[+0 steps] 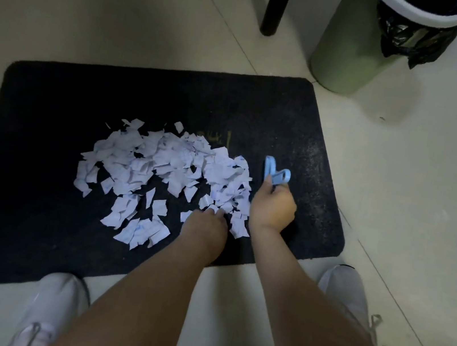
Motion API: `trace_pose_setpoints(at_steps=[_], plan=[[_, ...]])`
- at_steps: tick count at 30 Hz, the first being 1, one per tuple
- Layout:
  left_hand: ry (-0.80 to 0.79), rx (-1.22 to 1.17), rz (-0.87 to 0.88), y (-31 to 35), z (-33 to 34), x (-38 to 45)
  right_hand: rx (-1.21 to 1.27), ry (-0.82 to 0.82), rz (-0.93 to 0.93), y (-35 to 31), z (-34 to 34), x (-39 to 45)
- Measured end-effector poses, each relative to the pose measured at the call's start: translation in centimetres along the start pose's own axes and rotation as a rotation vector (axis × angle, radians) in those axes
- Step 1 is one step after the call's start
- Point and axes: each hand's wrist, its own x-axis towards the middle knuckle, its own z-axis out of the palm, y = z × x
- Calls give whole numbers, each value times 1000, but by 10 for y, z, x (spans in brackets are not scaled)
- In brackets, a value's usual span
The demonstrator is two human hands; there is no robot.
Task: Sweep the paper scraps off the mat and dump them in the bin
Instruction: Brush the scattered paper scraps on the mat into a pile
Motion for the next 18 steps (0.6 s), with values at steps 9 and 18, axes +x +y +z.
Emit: trace_pose_setpoints(at_steps=[9, 18], plan=[[-78, -65, -152, -38, 14, -18, -78, -81, 150, -16, 35, -32], [-82, -124, -244, -65, 25, -24, 91, -211, 79, -59, 60, -46]])
